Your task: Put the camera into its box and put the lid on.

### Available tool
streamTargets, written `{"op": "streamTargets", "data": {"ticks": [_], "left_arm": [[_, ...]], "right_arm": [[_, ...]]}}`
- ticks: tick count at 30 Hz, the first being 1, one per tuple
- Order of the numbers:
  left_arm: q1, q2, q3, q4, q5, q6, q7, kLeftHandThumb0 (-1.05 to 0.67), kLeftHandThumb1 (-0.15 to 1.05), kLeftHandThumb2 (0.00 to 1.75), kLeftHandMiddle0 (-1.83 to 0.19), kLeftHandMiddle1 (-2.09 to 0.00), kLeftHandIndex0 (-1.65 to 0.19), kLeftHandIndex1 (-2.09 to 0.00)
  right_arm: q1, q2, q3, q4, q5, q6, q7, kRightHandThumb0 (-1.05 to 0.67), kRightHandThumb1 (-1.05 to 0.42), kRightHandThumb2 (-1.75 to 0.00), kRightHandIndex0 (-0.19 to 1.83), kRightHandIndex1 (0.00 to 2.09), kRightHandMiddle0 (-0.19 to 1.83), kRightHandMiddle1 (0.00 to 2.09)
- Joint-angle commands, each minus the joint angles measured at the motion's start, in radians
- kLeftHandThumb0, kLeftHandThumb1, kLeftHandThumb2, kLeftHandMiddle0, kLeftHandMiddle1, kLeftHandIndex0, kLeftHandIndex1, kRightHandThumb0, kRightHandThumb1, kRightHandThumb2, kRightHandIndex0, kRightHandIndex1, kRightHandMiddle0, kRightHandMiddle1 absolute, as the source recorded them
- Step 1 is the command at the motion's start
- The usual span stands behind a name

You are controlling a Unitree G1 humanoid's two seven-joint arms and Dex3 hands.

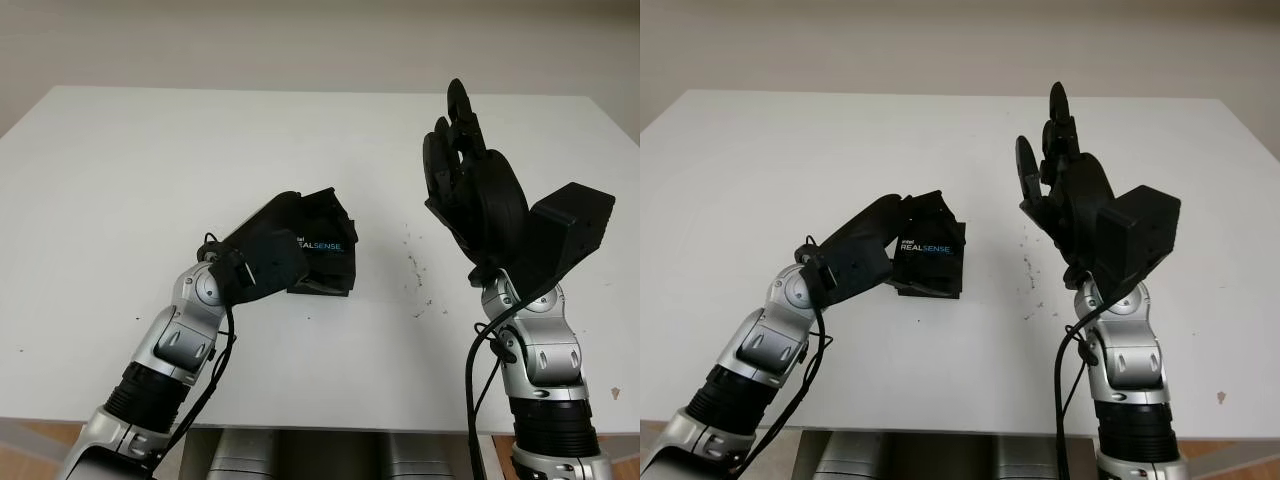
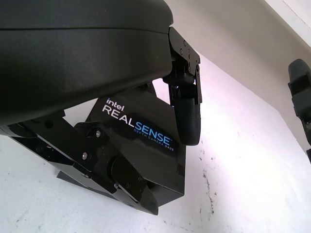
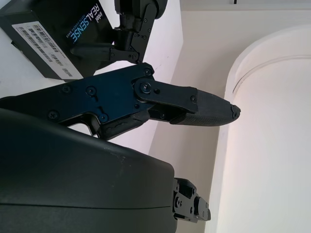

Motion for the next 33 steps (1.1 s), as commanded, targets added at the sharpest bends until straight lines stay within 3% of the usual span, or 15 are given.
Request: {"op": "streamTargets", "data": {"ticks": [1, 23, 29, 31, 33], "left_arm": [[0.056, -0.002, -0.020, 0.049, -0.002, 0.010, -0.006, -0.04, 0.95, 0.06, -0.38, -1.44, -0.29, -1.48], [-0.012, -0.063, -0.013, 0.164, -0.010, 0.150, 0.019, -0.07, 0.94, 0.05, -0.36, -1.44, -0.31, -1.46], [-0.006, -0.053, -0.016, 0.168, -0.012, 0.141, 0.020, -0.07, 0.93, 0.05, -0.36, -1.42, -0.30, -1.43], [0.005, -0.049, -0.018, 0.160, -0.007, 0.122, 0.032, -0.11, 0.93, 0.05, -0.25, -1.30, -0.20, -1.33], [0.016, -0.043, -0.026, 0.149, 0.005, 0.096, 0.044, -0.13, 0.91, 0.05, -0.19, -0.96, -0.11, -1.08]], "right_arm": [[-0.005, -0.003, -0.004, -0.019, 0.000, 0.001, -0.001, -0.72, -1.05, -0.59, -0.19, 0.00, -0.19, 0.00], [-0.011, -0.006, -0.005, -0.024, -0.006, -0.011, 0.007, -0.69, -1.05, -0.61, -0.19, 0.00, -0.19, 0.00], [-0.018, -0.006, -0.007, -0.025, -0.003, -0.009, 0.009, -0.68, -1.05, -0.61, -0.19, 0.00, -0.19, 0.00], [-0.017, -0.008, -0.006, -0.025, -0.005, -0.007, 0.009, -0.69, -1.05, -0.60, -0.19, 0.00, -0.19, 0.00], [-0.016, -0.011, -0.005, -0.024, -0.008, -0.007, 0.011, -0.68, -1.05, -0.61, -0.19, 0.00, -0.19, 0.00]]}}
